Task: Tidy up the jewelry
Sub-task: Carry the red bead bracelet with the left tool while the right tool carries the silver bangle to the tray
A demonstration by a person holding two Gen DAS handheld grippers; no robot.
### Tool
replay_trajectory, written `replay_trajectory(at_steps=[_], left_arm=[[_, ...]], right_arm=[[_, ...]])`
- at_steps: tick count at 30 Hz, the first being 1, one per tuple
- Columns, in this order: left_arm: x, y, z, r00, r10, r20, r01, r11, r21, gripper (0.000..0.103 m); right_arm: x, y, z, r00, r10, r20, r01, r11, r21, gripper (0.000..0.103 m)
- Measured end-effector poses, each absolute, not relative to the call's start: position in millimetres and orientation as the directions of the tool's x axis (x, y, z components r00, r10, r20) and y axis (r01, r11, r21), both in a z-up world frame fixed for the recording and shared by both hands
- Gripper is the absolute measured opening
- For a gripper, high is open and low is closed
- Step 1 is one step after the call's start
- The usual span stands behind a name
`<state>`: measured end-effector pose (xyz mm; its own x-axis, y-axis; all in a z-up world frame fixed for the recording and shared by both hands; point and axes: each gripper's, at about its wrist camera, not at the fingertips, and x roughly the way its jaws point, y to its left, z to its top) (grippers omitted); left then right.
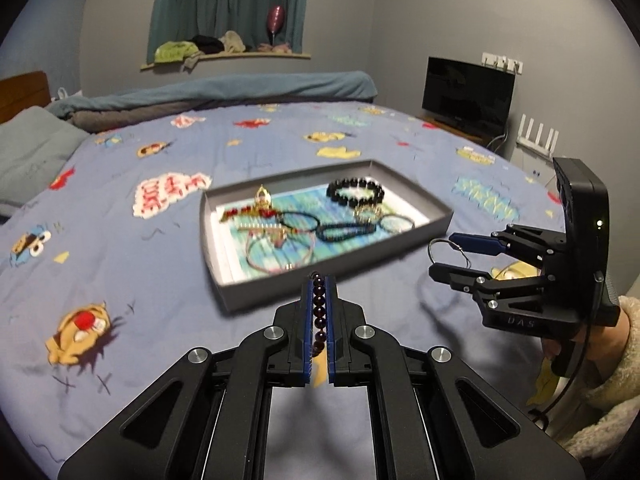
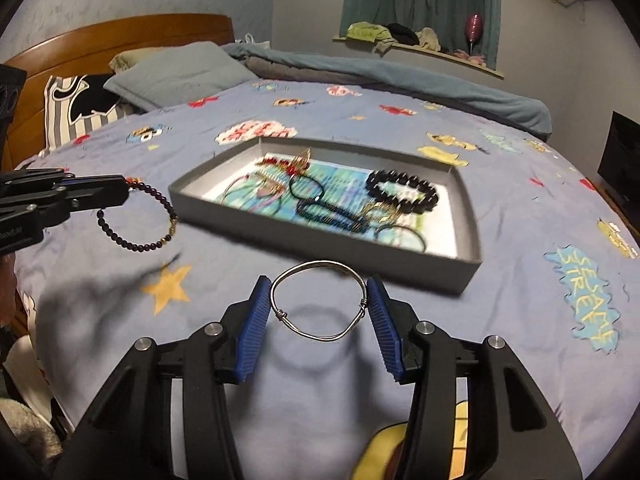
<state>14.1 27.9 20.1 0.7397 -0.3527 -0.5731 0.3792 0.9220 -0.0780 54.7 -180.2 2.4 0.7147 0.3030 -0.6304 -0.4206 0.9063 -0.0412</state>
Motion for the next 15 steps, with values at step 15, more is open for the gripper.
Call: replay_trajectory(at_steps=[15], left_arm=[[65.4,26.0,51.4,0.75,-0.374,-0.545,0.391,0.916,-0.091,0.006]], right_arm=[[107.3,-200.6,26.2,0.74,0.285,-0.61,-0.375,0.927,-0.021,0.049]])
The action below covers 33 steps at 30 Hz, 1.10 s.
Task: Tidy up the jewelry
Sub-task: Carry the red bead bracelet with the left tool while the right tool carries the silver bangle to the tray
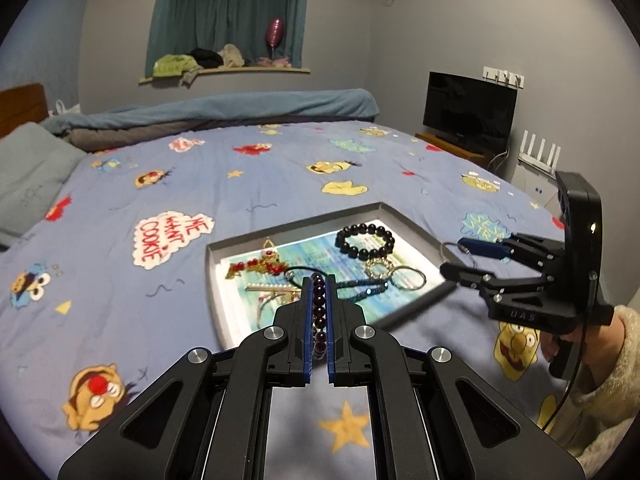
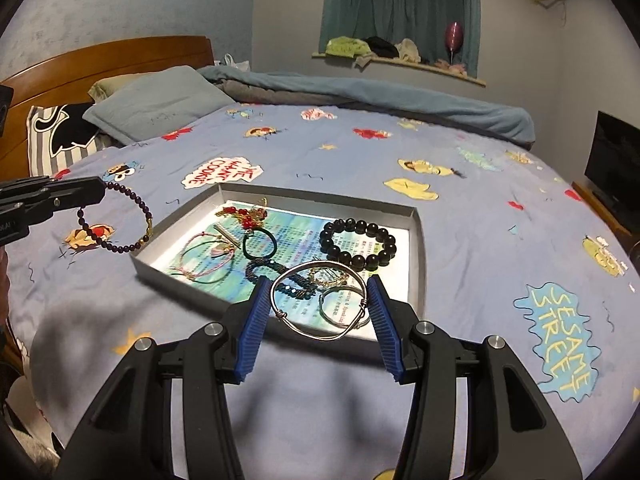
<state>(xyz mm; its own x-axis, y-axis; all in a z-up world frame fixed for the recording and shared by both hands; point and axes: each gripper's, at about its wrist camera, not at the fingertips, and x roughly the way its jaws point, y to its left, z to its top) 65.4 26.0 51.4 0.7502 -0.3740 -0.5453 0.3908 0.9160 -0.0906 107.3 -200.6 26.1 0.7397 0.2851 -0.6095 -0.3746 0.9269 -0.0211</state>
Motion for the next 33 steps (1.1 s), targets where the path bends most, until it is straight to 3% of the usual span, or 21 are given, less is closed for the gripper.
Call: replay_trajectory(at_steps=[14,25,33], left_arm=[[116.1,-25.8,17.6,0.623,-0.496,-0.605,0.483,0.852,-0.2,0.006],[138.7,-26.8,-31.9,0.549,-0.419,-0.723,0.419,0.887,-0.195,0.006],[141.2,-15.2,-36.4,0.552,-0.403,-0.73,0.391,0.898,-0.199,0.006]], right_arm=[[148.5,-184.2,-4.7,0.669,0.269,-0.693,-0.38,0.925,-0.009,0.049],[157.1,-182.8,-14.5,0.64,0.254,-0.725,-0.377,0.926,-0.009,0.049],[157.5,-184.0,-15.4,0.639,0.249,-0.728,-0.374,0.927,-0.011,0.049]])
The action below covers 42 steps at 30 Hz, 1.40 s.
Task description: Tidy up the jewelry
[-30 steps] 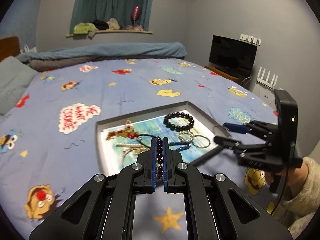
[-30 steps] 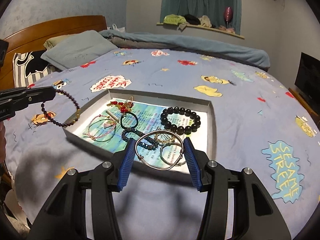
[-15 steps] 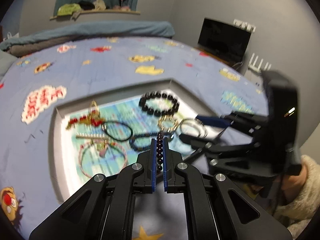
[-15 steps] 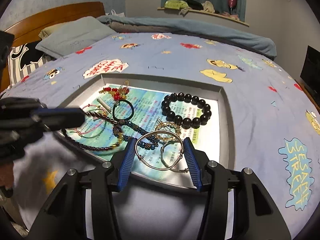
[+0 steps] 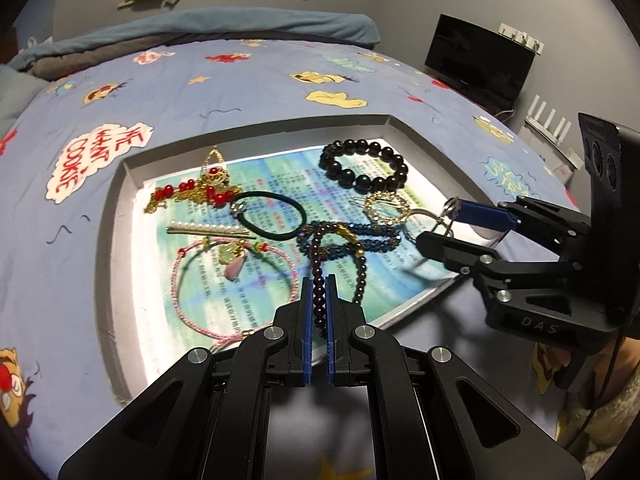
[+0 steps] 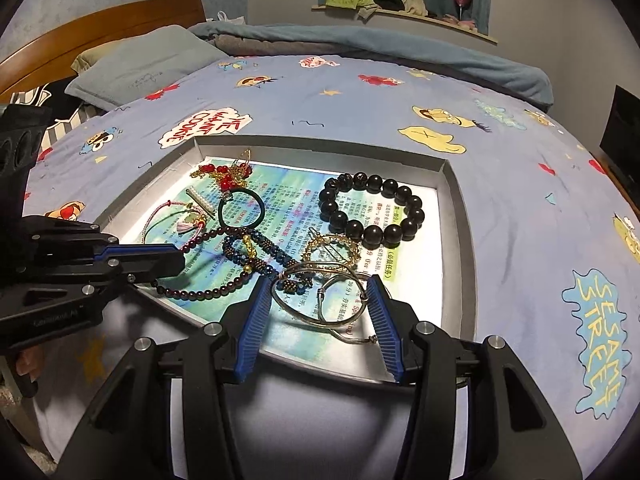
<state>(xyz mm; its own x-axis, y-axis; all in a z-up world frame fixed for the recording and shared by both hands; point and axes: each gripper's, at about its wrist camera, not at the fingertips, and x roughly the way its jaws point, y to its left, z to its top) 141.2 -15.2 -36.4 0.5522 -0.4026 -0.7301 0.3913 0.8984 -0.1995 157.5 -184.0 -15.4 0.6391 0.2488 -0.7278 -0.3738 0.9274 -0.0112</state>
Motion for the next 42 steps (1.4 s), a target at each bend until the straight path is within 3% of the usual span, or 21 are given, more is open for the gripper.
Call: replay_trajectory(at_steps=[9,11,12,18,26,32,34,35,40,42], left_arm=[[141.8,-6.5,-35.7,0.558,-0.395,-0.73,0.364,0.907,-0.213,0.006],[140.6,-5.0,-34.9,0.565,-0.383,-0.73,0.356,0.912,-0.203,0.015],[139.6,-3.4,-34.1,0.574,-0.373,-0.729,0.349,0.917,-0.195,0.025],[135.7,3.6,-29.8,0.592,-0.363,-0.719,0.338,0.922,-0.187,0.033],[126.2,7.3,-18.1,0.612,-0.35,-0.709,0.328,0.928,-0.175,0.035],[112.9,16.8,-5.7,0.632,-0.34,-0.696,0.312,0.934,-0.173,0.038],[105.1,22.3,0.0,0.651,-0.329,-0.684,0.298,0.94,-0.168,0.068],[101.8,24.8,2.9,0.666,-0.322,-0.673,0.291,0.943,-0.164,0.073],[84.2,36.5,13.9,0.693,-0.288,-0.661,0.258,0.955,-0.146,0.078],[78.1,39.0,16.9,0.697,-0.287,-0.658,0.254,0.956,-0.148,0.079]], right_arm=[[155.8,-189.0,-13.4,0.644,0.242,-0.725,-0.362,0.932,-0.01,0.051],[154.9,-189.7,-12.9,0.647,0.239,-0.724,-0.357,0.934,-0.011,0.055],[154.2,-190.7,-12.2,0.65,0.239,-0.722,-0.354,0.935,-0.009,0.058],[149.2,-193.4,-7.6,0.659,0.233,-0.715,-0.339,0.941,-0.007,0.062],[139.0,-195.6,1.9,0.67,0.233,-0.705,-0.335,0.942,-0.007,0.067],[123.7,-198.7,13.6,0.688,0.238,-0.686,-0.33,0.944,-0.002,0.079],[118.7,-201.1,16.7,0.693,0.238,-0.681,-0.326,0.945,-0.001,0.081],[116.1,-202.7,18.1,0.695,0.236,-0.68,-0.322,0.947,-0.001,0.082],[102.3,-208.5,24.3,0.698,0.235,-0.677,-0.315,0.949,0.005,0.085],[97.9,-209.3,25.8,0.7,0.237,-0.674,-0.315,0.949,0.006,0.09]])
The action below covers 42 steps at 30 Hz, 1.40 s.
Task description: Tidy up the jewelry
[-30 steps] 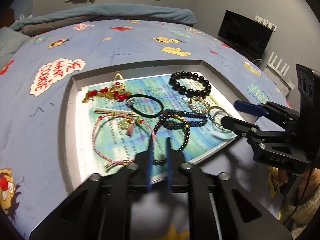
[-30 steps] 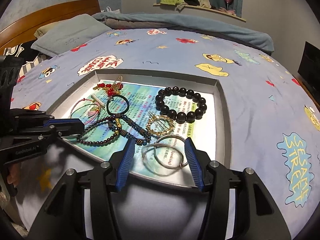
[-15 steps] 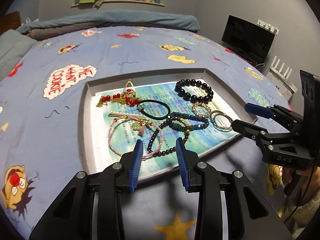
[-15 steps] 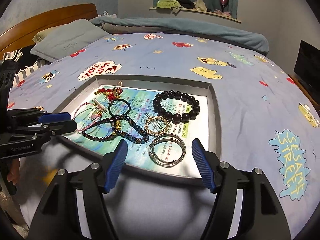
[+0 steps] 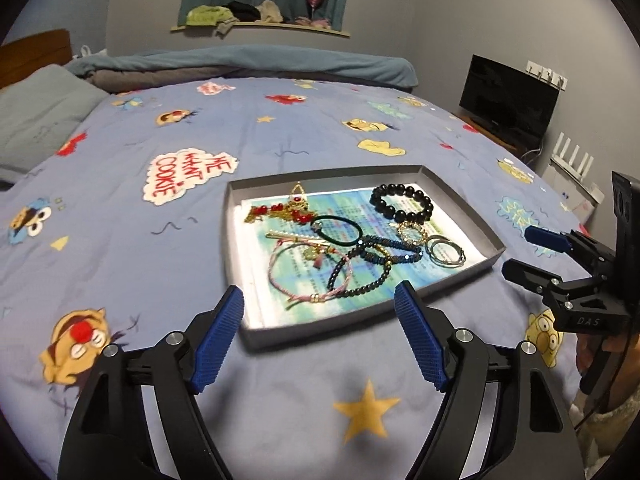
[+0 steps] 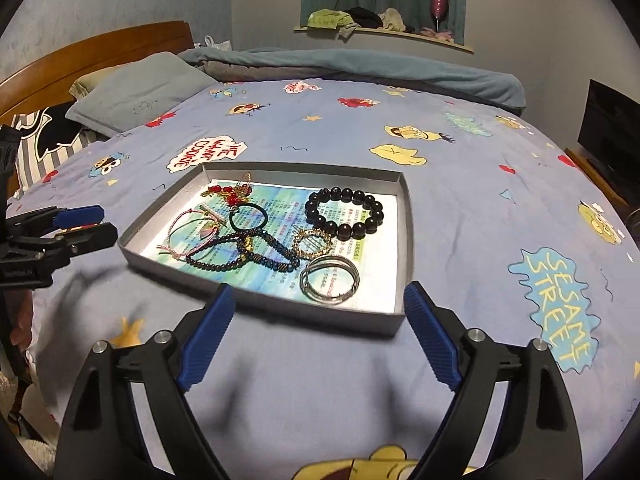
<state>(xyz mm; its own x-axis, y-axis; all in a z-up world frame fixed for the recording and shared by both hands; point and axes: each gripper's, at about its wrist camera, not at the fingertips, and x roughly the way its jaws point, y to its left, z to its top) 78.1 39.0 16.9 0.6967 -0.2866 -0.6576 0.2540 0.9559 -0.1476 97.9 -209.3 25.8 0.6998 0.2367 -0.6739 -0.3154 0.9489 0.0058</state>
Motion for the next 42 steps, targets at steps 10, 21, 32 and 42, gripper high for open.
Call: replay_trajectory(at_steps=[10,21,32,42], left_arm=[[46.7,39.7,33.7,0.736,-0.217,-0.641,0.191,0.975,-0.111,0.095],[33.1,30.6,39.6,0.75,-0.11,-0.652,0.112,0.993,-0.039,0.096],[29.6,28.7,39.3,0.755,-0.097,-0.648,0.113,0.993,-0.017,0.096],[29.8,28.7,38.7,0.753,-0.098,-0.651,0.113,0.993,-0.018,0.096]], right_arm=[[74.1,-215.0,36.2,0.717,0.216,-0.663,-0.275,0.961,0.016,0.097],[59.8,-203.8,43.8,0.712,0.217,-0.668,-0.274,0.961,0.02,0.097],[62.6,-204.3,40.1,0.707,0.215,-0.673,-0.264,0.964,0.031,0.097],[62.9,-204.8,39.9,0.708,0.216,-0.673,-0.264,0.964,0.032,0.097]])
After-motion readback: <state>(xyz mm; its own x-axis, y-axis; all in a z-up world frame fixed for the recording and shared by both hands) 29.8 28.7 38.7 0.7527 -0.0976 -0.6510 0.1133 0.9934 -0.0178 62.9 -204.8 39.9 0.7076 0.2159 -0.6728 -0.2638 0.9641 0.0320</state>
